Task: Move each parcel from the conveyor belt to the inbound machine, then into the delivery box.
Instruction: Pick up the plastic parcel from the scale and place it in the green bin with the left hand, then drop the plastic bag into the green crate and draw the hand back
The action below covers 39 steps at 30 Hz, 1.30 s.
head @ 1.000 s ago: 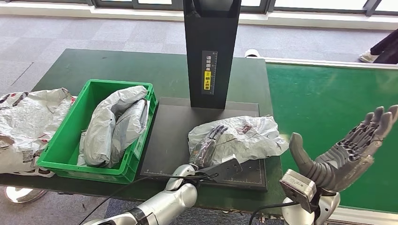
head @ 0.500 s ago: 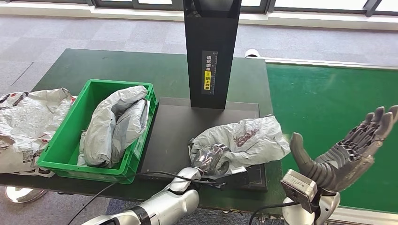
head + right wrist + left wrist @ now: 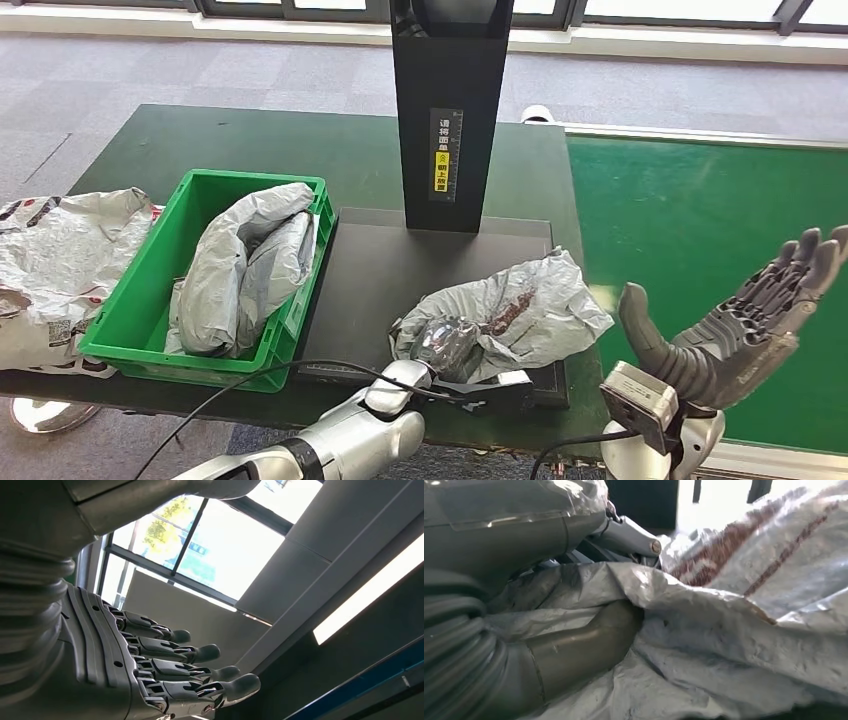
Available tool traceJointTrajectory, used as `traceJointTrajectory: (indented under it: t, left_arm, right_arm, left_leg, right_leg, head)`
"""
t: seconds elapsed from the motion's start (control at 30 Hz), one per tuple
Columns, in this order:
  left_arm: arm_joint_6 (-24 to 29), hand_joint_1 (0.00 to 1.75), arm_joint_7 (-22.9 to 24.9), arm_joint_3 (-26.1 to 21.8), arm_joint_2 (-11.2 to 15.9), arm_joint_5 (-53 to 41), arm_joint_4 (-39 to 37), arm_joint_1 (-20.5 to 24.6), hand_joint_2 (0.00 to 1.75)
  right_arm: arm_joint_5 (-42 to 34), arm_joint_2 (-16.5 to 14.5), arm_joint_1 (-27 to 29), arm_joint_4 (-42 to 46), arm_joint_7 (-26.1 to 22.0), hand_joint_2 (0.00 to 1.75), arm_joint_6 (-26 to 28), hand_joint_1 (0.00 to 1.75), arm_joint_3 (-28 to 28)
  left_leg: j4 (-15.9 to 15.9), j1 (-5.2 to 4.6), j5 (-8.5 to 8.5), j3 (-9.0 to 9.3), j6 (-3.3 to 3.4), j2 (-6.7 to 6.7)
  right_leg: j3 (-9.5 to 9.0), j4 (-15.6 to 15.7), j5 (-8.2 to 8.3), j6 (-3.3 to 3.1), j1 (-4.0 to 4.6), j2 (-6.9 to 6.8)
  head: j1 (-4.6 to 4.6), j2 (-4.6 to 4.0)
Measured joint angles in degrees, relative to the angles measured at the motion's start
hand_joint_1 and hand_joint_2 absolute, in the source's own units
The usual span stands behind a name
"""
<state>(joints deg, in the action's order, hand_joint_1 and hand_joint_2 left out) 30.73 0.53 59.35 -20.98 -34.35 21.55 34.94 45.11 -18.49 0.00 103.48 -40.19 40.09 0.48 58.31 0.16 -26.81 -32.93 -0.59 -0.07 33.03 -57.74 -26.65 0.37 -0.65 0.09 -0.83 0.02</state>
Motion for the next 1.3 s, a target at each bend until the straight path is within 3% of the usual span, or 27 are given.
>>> traceJointTrajectory:
  t: [0.07,0.13,0.23,0.3,0.43,0.6,1.0,1.1,1.3]
  left_arm:
    - [4.8,1.75,3.4,-0.1,0.1,-6.4,0.5,-0.2,1.75]
    - [8.1,1.75,4.8,-2.5,0.5,-20.2,3.9,-1.6,1.75]
    - [9.4,1.75,0.4,-13.1,0.5,-43.2,12.9,-6.0,1.75]
    - [9.5,1.75,-3.2,-21.9,0.4,-48.8,20.1,-8.8,1.75]
    - [9.5,1.75,-9.2,-34.4,1.0,-47.5,35.8,-12.9,1.75]
    - [9.5,1.75,-10.9,-41.4,1.5,-47.2,47.7,-15.4,1.75]
    - [9.5,1.75,-14.1,-49.1,2.4,-43.6,60.1,-18.1,1.75]
    - [9.5,1.75,-15.2,-53.3,2.7,-41.8,61.9,-18.9,1.75]
    - [9.4,1.75,-17.0,-66.3,2.8,-39.5,61.5,-19.4,1.75]
  right_arm:
    - [0.1,0.0,0.0,0.0,0.0,1.75,0.0,0.00,0.0]
    - [0.1,0.0,0.0,0.1,0.0,1.75,0.0,0.00,0.0]
    - [0.3,0.0,0.1,0.3,0.0,1.75,0.0,0.00,0.0]
    - [0.3,0.0,0.1,0.3,0.0,1.75,0.0,0.00,0.0]
    - [0.0,0.0,0.1,0.5,0.0,1.75,0.1,0.00,-0.1]
    - [-0.2,0.0,0.2,0.6,0.0,1.75,0.1,0.00,-0.2]
    - [-0.5,0.0,0.2,0.7,0.0,1.75,0.1,0.00,-0.3]
    - [-0.6,0.0,0.3,1.1,0.0,1.75,0.1,0.00,-0.4]
    - [-0.8,0.0,0.8,2.2,0.1,1.75,0.1,0.00,-0.5]
  left_leg:
    - [0.0,0.00,0.00,0.00,0.00,0.00]
    - [0.0,-0.01,0.00,0.00,0.00,-0.05]
    - [0.0,-0.01,-0.01,-0.03,0.00,0.01]
    - [0.0,-0.01,-0.06,-0.02,-0.01,0.31]
    - [0.0,0.00,-0.06,-0.01,-0.02,0.46]
    - [0.0,0.03,-0.01,-0.01,-0.03,0.38]
    - [0.0,0.01,-0.01,-0.03,-0.03,0.34]
    - [0.0,0.02,-0.01,-0.01,-0.03,0.35]
    - [0.0,0.06,0.03,0.01,-0.08,0.38]
  right_leg:
    - [0.01,0.0,0.00,0.00,0.00,0.00]
    - [0.00,0.0,-0.01,0.00,-0.01,-0.04]
    - [0.04,0.0,-0.01,0.00,-0.01,0.02]
    - [0.14,0.0,0.02,-0.02,-0.02,0.28]
    - [0.20,0.0,0.04,-0.05,0.02,0.38]
    - [0.16,0.0,0.04,-0.06,0.03,0.30]
    - [0.14,0.0,0.04,-0.05,0.01,0.27]
    - [0.15,0.0,0.03,-0.06,0.02,0.28]
    - [0.21,0.0,0.02,-0.09,0.05,0.31]
  head:
    - [0.00,0.00]
    - [0.00,0.00]
    - [-0.03,0.00]
    - [-0.02,0.00]
    - [-0.01,0.00]
    - [-0.02,0.00]
    - [-0.01,0.00]
    - [0.00,0.00]
    - [0.00,0.00]
